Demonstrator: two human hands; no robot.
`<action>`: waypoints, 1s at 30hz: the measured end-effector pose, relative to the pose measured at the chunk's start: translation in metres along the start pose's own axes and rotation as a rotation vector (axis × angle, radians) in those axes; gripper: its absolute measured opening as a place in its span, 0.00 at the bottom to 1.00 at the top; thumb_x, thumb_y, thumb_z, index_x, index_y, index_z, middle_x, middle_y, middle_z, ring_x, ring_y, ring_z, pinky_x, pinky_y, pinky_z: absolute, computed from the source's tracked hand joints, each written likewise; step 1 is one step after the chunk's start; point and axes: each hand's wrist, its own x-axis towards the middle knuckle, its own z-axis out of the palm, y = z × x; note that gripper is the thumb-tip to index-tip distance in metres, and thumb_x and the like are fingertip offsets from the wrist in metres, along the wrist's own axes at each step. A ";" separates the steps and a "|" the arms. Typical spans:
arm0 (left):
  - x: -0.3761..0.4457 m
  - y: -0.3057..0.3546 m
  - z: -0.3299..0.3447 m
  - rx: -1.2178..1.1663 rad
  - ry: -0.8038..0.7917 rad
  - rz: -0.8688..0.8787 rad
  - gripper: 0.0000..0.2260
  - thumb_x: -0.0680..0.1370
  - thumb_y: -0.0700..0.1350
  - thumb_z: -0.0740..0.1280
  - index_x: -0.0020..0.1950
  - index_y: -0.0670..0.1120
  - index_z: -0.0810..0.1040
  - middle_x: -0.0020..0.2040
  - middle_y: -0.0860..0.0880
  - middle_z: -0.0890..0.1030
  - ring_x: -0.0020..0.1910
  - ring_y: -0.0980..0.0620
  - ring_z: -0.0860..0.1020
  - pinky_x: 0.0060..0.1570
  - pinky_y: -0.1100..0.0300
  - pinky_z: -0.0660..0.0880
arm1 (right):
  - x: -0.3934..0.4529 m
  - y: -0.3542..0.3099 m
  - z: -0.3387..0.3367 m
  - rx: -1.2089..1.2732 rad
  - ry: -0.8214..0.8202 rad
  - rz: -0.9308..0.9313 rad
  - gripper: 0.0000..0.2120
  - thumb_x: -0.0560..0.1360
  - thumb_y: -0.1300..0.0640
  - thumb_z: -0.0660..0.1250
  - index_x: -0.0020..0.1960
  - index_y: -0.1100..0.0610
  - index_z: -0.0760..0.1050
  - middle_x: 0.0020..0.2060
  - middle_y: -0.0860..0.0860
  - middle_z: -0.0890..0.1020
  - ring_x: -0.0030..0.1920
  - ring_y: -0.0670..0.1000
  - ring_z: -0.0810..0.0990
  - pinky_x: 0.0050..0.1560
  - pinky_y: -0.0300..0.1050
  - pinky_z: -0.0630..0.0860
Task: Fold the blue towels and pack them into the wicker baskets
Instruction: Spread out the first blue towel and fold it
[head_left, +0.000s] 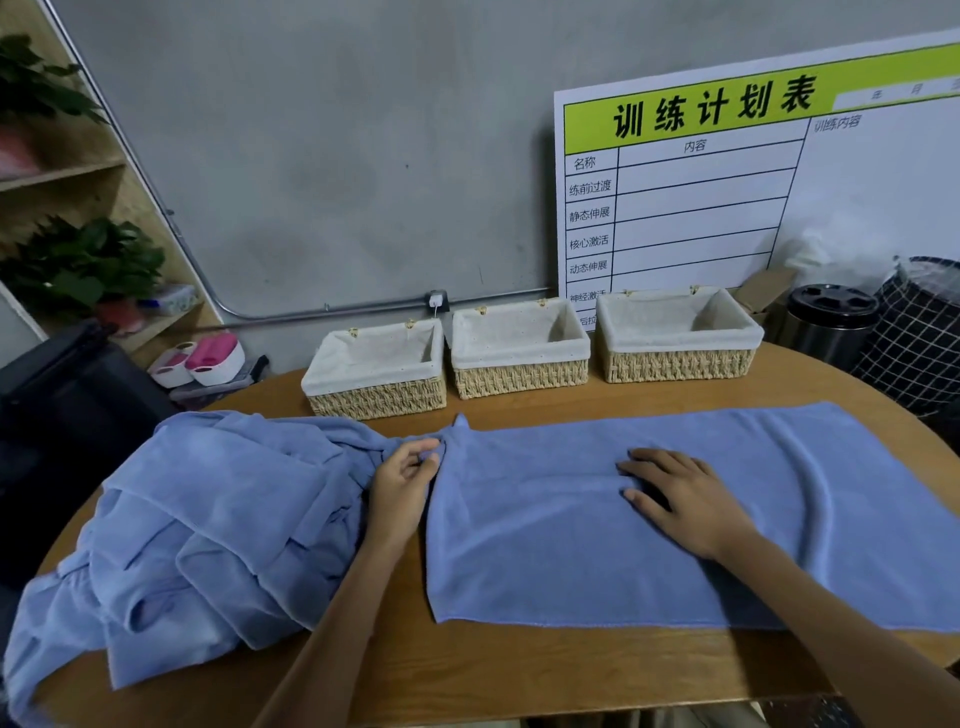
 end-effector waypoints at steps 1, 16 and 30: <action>0.000 0.000 -0.002 -0.003 0.009 0.013 0.06 0.81 0.42 0.68 0.56 0.48 0.81 0.51 0.53 0.83 0.50 0.57 0.82 0.49 0.61 0.77 | 0.000 0.000 0.001 0.002 0.008 -0.004 0.36 0.76 0.28 0.39 0.70 0.44 0.73 0.70 0.43 0.72 0.71 0.48 0.69 0.68 0.48 0.65; 0.002 -0.030 -0.052 0.375 -0.129 0.055 0.22 0.77 0.60 0.68 0.70 0.61 0.68 0.59 0.55 0.80 0.57 0.52 0.80 0.57 0.45 0.78 | 0.001 0.003 -0.002 -0.006 -0.001 -0.008 0.32 0.77 0.31 0.44 0.70 0.42 0.72 0.70 0.42 0.72 0.70 0.48 0.69 0.66 0.48 0.64; -0.021 -0.007 -0.068 0.253 -0.250 0.015 0.22 0.79 0.47 0.70 0.72 0.54 0.69 0.62 0.54 0.80 0.60 0.53 0.81 0.58 0.50 0.80 | -0.002 0.005 -0.002 0.003 0.000 0.015 0.38 0.75 0.26 0.38 0.70 0.41 0.71 0.70 0.42 0.72 0.70 0.47 0.69 0.68 0.49 0.65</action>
